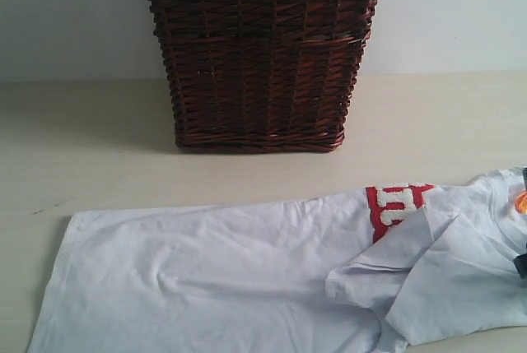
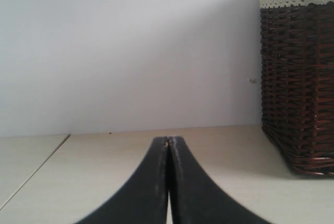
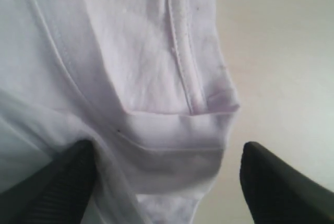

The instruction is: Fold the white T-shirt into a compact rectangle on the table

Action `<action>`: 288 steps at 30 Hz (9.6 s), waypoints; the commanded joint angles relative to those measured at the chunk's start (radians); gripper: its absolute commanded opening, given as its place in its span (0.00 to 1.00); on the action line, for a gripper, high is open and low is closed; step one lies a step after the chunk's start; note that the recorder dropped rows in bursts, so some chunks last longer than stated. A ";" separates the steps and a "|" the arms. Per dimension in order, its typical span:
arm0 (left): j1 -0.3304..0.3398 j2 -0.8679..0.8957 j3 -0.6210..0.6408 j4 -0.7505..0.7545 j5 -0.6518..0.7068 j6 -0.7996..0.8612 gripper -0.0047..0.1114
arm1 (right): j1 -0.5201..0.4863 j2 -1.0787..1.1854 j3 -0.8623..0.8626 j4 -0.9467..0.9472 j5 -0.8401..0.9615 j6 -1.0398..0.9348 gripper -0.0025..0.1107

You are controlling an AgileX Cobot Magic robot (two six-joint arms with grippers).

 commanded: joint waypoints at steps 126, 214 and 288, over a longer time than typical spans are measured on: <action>0.002 -0.006 0.000 -0.007 0.000 -0.006 0.04 | -0.140 0.157 -0.052 -0.054 -0.272 -0.082 0.95; 0.002 -0.006 0.000 -0.007 0.000 -0.006 0.04 | -0.261 -0.267 0.051 -0.012 -0.035 -0.424 0.02; 0.002 -0.006 0.000 -0.007 0.000 -0.006 0.04 | 0.834 -0.095 -0.031 0.501 -0.664 -0.433 0.02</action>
